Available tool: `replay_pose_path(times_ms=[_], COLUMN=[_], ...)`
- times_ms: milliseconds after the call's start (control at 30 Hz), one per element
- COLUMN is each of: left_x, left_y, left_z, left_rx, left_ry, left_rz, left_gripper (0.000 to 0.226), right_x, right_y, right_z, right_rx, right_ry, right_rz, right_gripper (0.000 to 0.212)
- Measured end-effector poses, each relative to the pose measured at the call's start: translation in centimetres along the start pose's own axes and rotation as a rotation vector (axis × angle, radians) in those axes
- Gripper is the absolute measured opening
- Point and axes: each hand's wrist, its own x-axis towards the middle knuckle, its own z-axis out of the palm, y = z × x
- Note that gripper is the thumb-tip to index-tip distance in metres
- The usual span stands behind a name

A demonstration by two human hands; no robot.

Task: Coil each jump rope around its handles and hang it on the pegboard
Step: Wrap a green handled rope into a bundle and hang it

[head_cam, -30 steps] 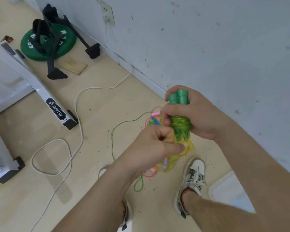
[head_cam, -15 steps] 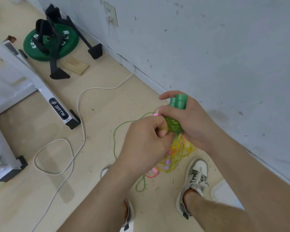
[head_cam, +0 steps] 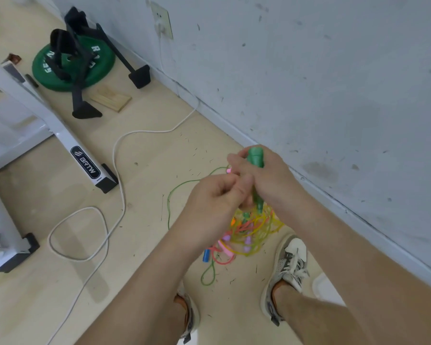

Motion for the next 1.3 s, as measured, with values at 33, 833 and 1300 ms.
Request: replay_pose_path(times_ms=[33, 833, 1300], left_x=[0.2, 1.2, 1.2], left_y=[-0.1, 0.2, 1.0], left_z=[-0.3, -2.2, -2.2], left_rx=[-0.045, -0.672, -1.027], left_ry=[0.027, 0.014, 0.057], left_rz=[-0.008, -0.099, -0.281], left_gripper=[0.041, 0.013, 0.02], right_x=[-0.1, -2.1, -2.1], right_y=[-0.1, -1.3, -1.1], right_z=[-0.2, -1.0, -0.9], right_rx=[0.019, -0.169, 0.245], right_ry=[-0.057, -0.376, -0.528], right_rz=[0.032, -0.322, -0.17], right_gripper=[0.056, 0.039, 0.032])
